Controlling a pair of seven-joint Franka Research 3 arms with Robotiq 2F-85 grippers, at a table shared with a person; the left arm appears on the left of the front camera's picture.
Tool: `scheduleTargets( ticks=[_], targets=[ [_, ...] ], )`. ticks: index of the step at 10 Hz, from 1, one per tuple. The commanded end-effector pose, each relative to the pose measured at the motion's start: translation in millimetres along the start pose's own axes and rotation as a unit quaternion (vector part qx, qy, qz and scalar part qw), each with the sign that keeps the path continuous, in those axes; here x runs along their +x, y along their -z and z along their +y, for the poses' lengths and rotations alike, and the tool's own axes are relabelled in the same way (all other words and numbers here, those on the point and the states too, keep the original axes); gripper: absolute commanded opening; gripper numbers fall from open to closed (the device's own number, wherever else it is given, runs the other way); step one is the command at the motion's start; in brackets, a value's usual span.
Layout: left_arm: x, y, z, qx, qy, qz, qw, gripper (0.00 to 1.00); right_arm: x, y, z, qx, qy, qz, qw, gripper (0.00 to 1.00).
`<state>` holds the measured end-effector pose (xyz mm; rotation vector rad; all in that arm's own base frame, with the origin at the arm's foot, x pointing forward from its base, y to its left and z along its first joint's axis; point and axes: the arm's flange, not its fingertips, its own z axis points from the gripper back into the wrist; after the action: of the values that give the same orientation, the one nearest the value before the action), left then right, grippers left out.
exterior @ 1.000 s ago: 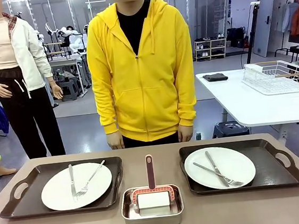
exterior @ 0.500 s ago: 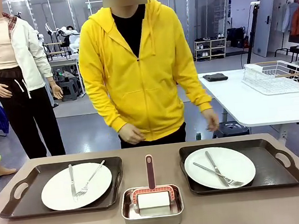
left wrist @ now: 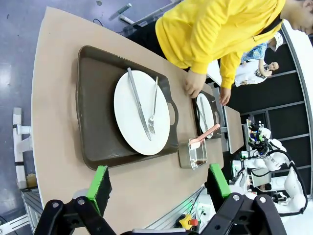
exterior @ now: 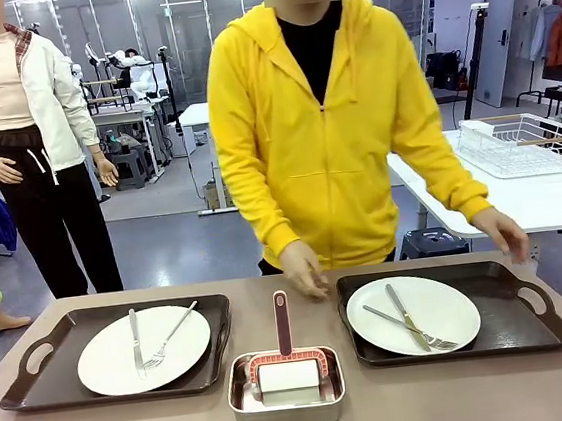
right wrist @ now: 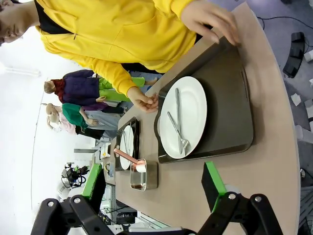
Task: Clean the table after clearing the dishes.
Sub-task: When the left (or right) Handle tray is removed, use the left hand (or right hand) to clean the left (or right) side of the table with the Lint Roller.
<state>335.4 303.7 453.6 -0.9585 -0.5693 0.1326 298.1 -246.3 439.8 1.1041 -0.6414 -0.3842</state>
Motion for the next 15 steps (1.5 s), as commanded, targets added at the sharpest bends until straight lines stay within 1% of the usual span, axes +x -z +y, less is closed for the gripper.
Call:
scheduleTargets(
  ticks=[1,11,12,13,15],
  targets=[
    [-2,-4,1,0.003,0.001,0.004,1.0,1.0,2,-1,1,0.007,-0.002,-0.002,1.0,1.0],
    [-2,-4,1,0.003,0.001,0.004,1.0,1.0,2,-1,1,0.007,-0.002,-0.002,1.0,1.0],
    [-2,-4,1,0.003,0.001,0.004,1.0,1.0,0,0,0,0.0,0.0,0.0,1.0,1.0],
    [-2,-4,1,0.003,0.001,0.004,1.0,1.0,7,20,26,-0.037,-0.041,0.027,0.998,1.0],
    [-2,-4,1,0.003,0.001,0.004,1.0,1.0,33,91,102,-0.083,-0.161,0.079,0.98,1.0]
  ],
)
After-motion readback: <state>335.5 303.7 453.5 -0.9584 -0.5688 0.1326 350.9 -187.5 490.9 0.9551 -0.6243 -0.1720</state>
